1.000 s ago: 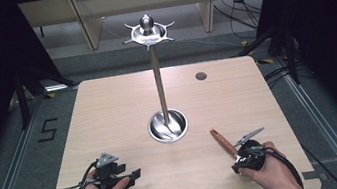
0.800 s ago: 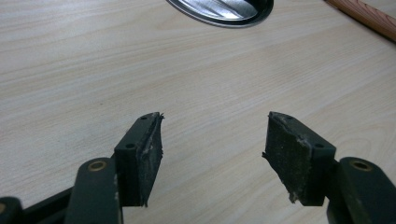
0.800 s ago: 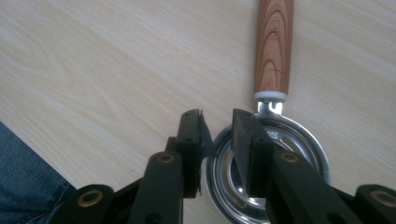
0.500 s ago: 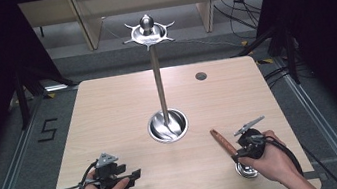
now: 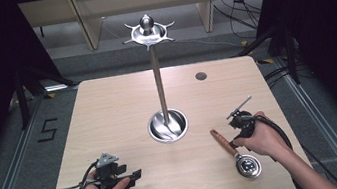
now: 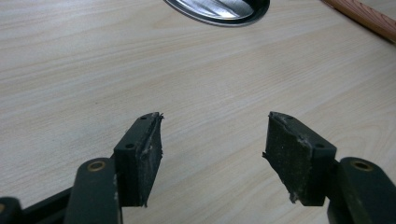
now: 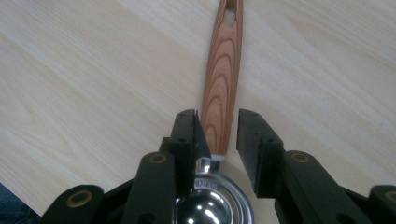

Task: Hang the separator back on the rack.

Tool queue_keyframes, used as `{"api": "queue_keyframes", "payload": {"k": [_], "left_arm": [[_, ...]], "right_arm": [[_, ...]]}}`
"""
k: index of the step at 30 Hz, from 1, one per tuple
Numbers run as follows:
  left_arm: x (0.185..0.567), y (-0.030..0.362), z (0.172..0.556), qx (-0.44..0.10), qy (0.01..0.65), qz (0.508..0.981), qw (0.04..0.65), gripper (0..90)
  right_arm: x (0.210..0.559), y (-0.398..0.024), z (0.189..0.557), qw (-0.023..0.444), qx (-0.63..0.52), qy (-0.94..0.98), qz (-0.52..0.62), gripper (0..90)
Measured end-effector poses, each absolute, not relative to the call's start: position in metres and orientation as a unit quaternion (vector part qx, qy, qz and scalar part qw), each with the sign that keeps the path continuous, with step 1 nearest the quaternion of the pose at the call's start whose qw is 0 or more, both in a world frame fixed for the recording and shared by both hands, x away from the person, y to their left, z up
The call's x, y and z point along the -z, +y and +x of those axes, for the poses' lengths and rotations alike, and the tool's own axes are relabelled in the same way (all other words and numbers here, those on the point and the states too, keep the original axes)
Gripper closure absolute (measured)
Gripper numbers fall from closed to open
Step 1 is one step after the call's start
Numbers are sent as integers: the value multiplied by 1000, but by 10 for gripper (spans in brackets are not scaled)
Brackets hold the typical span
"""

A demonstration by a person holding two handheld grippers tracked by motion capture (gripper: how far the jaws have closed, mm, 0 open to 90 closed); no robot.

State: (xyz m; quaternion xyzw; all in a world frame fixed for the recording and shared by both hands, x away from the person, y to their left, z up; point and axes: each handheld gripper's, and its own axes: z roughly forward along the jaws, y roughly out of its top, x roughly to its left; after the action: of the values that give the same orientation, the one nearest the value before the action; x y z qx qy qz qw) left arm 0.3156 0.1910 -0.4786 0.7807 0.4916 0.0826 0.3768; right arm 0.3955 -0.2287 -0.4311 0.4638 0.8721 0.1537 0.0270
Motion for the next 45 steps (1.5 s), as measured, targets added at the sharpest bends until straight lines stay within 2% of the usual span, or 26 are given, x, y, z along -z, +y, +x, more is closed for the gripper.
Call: {"api": "queue_keyframes", "payload": {"k": [10, 15, 27, 36, 38, 45], "left_arm": [[480, 188, 316, -87, 503, 770, 383, 351], [480, 189, 316, -85, 507, 768, 383, 350], [480, 191, 316, -83, 496, 779, 375, 350], [480, 189, 316, -85, 505, 769, 382, 350], [480, 192, 316, -83, 494, 781, 373, 350], [481, 189, 316, -86, 505, 770, 381, 350]], "right_arm": [[439, -209, 421, 5, -104, 882, 459, 653], [447, -198, 433, 10, -84, 887, 454, 628], [457, -190, 440, 5, -67, 887, 456, 619], [464, -188, 444, 3, -55, 884, 464, 615], [464, -188, 445, 1, -57, 885, 462, 615], [471, -189, 449, -1, -51, 889, 455, 630]]}}
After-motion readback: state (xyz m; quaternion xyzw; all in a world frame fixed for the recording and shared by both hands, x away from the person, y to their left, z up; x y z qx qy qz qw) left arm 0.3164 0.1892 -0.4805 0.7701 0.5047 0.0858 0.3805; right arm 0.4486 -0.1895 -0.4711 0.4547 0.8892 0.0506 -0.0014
